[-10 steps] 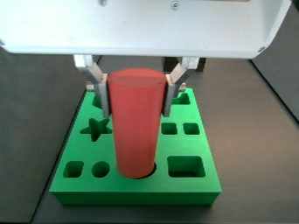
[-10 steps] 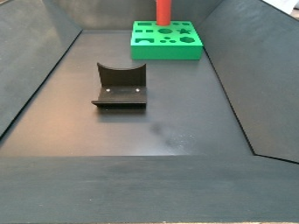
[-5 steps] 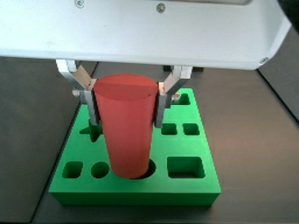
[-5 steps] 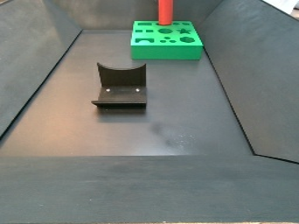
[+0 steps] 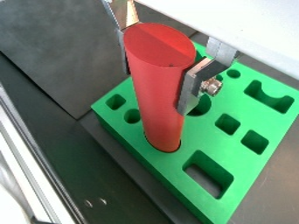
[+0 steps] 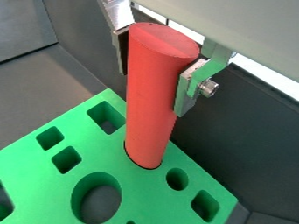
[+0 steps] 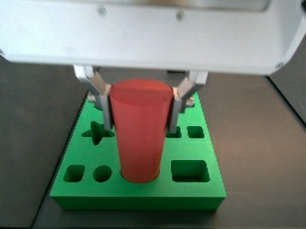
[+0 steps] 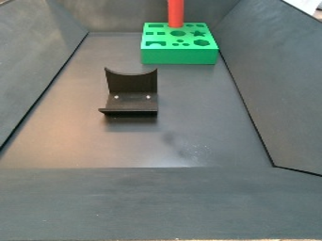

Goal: Pick up the oval object. Move up. Move to above the board. Insert the oval object.
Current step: Insert the oval object.

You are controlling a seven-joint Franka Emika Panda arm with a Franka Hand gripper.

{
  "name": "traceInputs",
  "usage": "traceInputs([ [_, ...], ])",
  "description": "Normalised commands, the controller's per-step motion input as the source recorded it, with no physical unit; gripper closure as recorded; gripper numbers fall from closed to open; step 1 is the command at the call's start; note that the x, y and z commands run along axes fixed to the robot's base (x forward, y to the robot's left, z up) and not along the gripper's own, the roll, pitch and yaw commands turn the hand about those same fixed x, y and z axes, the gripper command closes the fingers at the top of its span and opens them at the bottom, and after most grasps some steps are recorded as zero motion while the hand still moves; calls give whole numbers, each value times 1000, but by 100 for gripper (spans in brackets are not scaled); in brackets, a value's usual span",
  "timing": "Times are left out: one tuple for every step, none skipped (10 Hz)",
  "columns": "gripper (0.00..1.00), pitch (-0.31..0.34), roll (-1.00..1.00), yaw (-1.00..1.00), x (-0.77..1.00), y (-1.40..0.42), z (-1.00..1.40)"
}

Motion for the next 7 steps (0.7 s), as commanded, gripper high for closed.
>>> traceInputs([
  [100, -26, -167, -217, 180, 0, -403],
  [100, -50, -166, -223, 74, 0, -374],
  [100, -99, -129, -189, 46, 0, -571],
  [100, -123, -73, -134, 51, 0, -797],
  [100, -31, -29, -149, 100, 0, -466],
  [100, 0, -10, 0, 0, 0, 0],
  [100, 0, 0, 0, 0, 0, 0],
])
